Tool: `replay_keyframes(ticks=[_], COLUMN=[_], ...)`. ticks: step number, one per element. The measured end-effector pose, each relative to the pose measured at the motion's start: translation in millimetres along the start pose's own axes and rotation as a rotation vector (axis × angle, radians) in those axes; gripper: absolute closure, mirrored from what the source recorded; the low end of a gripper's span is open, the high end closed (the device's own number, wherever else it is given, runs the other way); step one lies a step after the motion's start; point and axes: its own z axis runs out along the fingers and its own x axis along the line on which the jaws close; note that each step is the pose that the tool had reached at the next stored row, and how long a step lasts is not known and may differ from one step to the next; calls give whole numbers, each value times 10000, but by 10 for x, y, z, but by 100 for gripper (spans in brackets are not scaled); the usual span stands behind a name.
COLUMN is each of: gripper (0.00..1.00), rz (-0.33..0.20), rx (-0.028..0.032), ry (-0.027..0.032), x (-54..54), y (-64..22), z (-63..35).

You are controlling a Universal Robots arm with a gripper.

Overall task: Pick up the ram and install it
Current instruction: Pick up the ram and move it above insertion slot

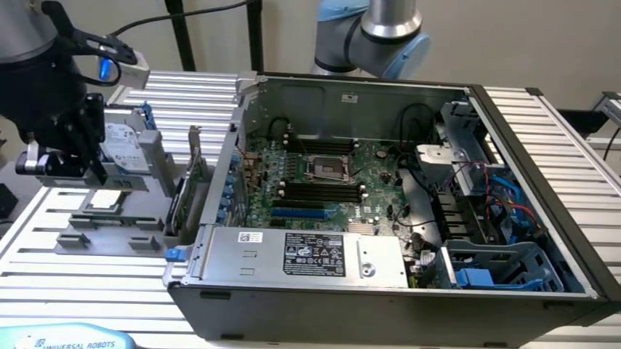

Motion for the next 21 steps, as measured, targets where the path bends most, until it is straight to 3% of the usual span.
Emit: replay_keyframes(ticks=[14,21], gripper=[87,87], rz=[-1,-1], rx=[0,-1], ry=[0,-24], x=[-34,-42], y=[-607,-921], z=[-518,-639])
